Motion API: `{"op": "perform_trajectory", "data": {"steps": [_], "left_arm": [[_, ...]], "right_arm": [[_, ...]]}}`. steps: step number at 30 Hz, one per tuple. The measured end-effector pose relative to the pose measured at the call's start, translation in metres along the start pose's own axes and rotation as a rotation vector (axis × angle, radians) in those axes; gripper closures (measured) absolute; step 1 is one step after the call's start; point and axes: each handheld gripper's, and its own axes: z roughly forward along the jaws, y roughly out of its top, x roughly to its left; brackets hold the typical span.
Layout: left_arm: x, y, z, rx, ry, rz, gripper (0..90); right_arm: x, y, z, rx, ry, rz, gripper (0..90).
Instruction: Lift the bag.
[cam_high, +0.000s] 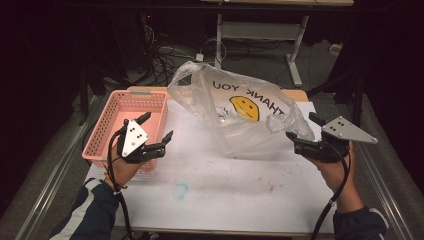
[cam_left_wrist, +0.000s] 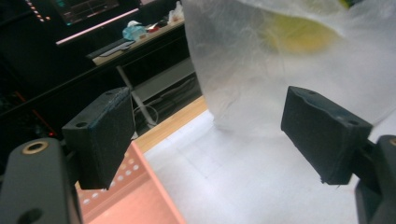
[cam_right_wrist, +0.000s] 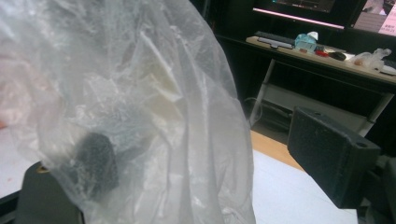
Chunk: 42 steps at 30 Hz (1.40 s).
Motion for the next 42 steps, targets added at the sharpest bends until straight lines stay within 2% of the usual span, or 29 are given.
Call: {"op": "perform_trajectory", "data": {"steps": [2, 9, 12, 17, 18, 20, 23, 26, 29, 32, 36, 42], "left_arm": [[-0.001, -0.003, -0.003, 0.01, -0.002, 0.006, 17.6], [-0.005, -0.012, -0.015, 0.025, -0.008, 0.019, 17.7], [-0.006, -0.018, -0.017, 0.043, -0.009, 0.016, 17.6], [-0.009, -0.027, -0.02, 0.076, -0.025, 0.006, 17.5], [-0.01, -0.028, -0.02, 0.075, -0.023, 0.016, 17.5], [-0.012, -0.032, -0.021, 0.094, -0.032, 0.011, 17.5], [-0.013, -0.036, -0.023, 0.1, -0.031, 0.028, 17.4], [-0.014, -0.039, -0.028, 0.109, -0.035, 0.013, 17.3], [-0.013, -0.043, -0.033, 0.116, -0.038, 0.014, 17.2], [-0.012, -0.05, -0.036, 0.112, -0.062, -0.003, 17.0], [-0.011, -0.06, -0.039, 0.138, -0.045, 0.033, 16.9], [-0.014, -0.072, -0.04, 0.183, -0.049, 0.045, 17.0]], "right_arm": [[0.003, -0.001, -0.004, 0.001, 0.005, -0.017, 18.3], [0.015, -0.006, -0.02, 0.0, 0.009, -0.017, 18.4], [0.019, -0.007, -0.025, -0.003, 0.028, -0.013, 18.1], [0.028, -0.008, -0.033, 0.018, 0.071, -0.038, 17.1], [0.03, -0.01, -0.034, 0.026, 0.077, -0.049, 17.0], [0.033, -0.015, -0.036, 0.042, 0.078, -0.057, 16.9], [0.036, -0.025, -0.038, 0.07, 0.078, -0.071, 16.1], [0.036, -0.034, -0.039, 0.087, 0.072, -0.068, 16.2], [0.035, -0.043, -0.041, 0.1, 0.069, -0.063, 16.2], [0.034, -0.053, -0.042, 0.106, 0.058, -0.065, 16.5], [0.033, -0.067, -0.041, 0.121, 0.061, -0.083, 16.5], [0.033, -0.086, -0.037, 0.149, 0.081, -0.08, 16.5]]}}
